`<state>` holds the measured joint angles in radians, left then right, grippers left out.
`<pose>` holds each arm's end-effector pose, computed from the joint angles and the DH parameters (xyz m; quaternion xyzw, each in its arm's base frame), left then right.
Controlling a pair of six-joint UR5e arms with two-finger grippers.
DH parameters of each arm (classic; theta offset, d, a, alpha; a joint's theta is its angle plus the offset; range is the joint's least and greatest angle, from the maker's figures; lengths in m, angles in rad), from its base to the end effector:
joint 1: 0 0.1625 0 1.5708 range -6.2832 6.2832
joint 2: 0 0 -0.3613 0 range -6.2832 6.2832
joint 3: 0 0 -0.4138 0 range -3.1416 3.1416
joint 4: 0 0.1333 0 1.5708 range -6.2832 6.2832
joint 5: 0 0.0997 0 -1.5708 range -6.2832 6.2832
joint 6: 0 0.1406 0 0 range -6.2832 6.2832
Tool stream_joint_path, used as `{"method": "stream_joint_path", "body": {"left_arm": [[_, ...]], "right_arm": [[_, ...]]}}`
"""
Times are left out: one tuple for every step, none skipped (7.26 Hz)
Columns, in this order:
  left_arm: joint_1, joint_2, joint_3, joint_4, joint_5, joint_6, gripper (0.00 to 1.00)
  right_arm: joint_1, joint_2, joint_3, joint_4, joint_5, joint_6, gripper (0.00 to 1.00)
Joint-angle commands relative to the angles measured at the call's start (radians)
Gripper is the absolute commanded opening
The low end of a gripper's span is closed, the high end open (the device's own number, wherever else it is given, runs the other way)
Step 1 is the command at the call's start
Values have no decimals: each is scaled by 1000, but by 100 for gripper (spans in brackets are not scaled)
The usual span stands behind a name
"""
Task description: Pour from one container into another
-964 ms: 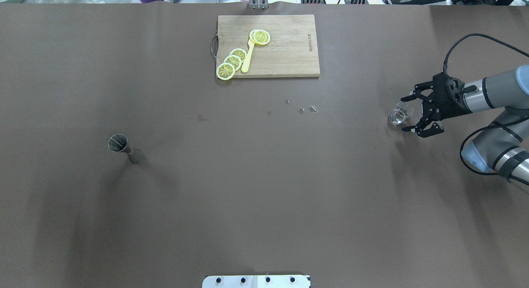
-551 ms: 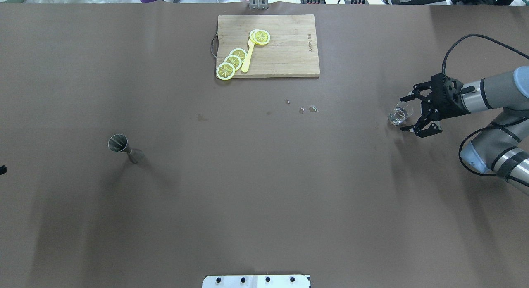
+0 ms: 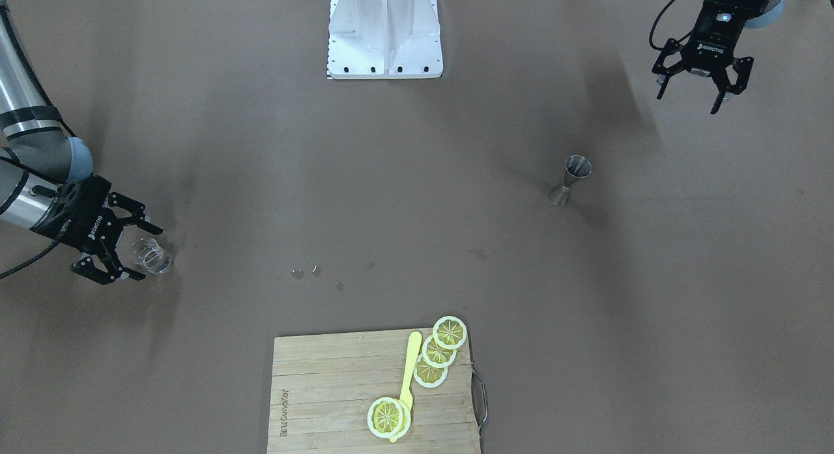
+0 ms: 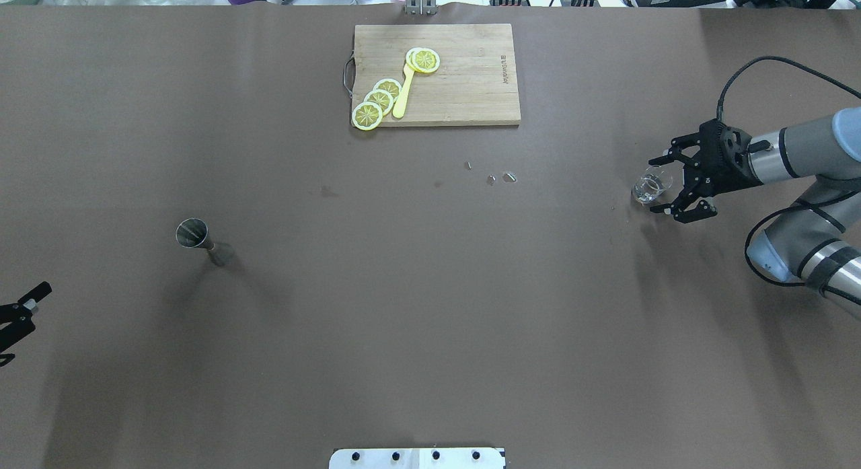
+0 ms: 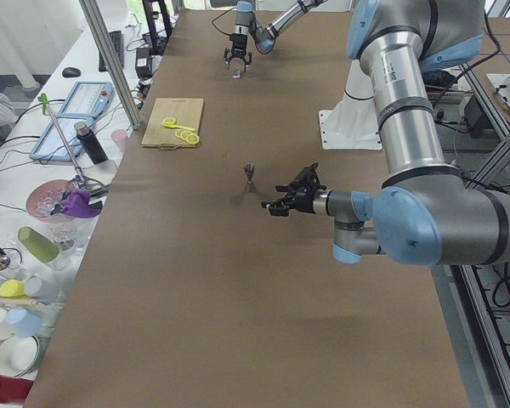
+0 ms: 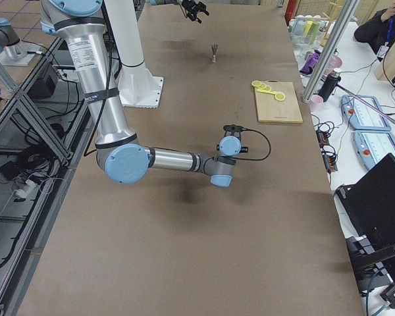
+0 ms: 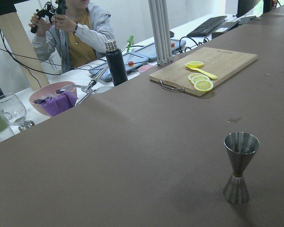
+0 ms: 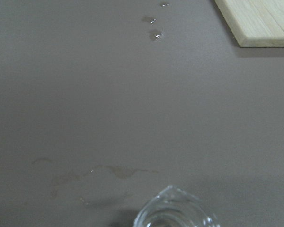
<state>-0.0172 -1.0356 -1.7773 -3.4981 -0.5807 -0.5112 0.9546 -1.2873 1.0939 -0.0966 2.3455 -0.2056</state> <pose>0.2774 -0.2557 0.5050 0.6078 0.3717 0.0101 0.7016 -0.3367 -0.5359 0.5221 0.4799 -0.4093 -0.5035 0.5905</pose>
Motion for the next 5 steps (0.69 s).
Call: {"method": "stream_joint_path", "body": {"left_arm": [[123,-35,27,-125,137,0,99],[143,-61,29,-124,139,0,99],[170,-108,30,-121,195,0,99],[251,-125,30,-119,291,0,99],[285,-129,29,-86,315,3,99]], "right_arm": [[-8,3,-2,0,0,0,95],[-8,20,-29,3,1,0,95],[-8,29,-49,12,0,0,94],[-8,31,-49,14,0,0,93],[-7,31,-49,14,1,5,90]]}}
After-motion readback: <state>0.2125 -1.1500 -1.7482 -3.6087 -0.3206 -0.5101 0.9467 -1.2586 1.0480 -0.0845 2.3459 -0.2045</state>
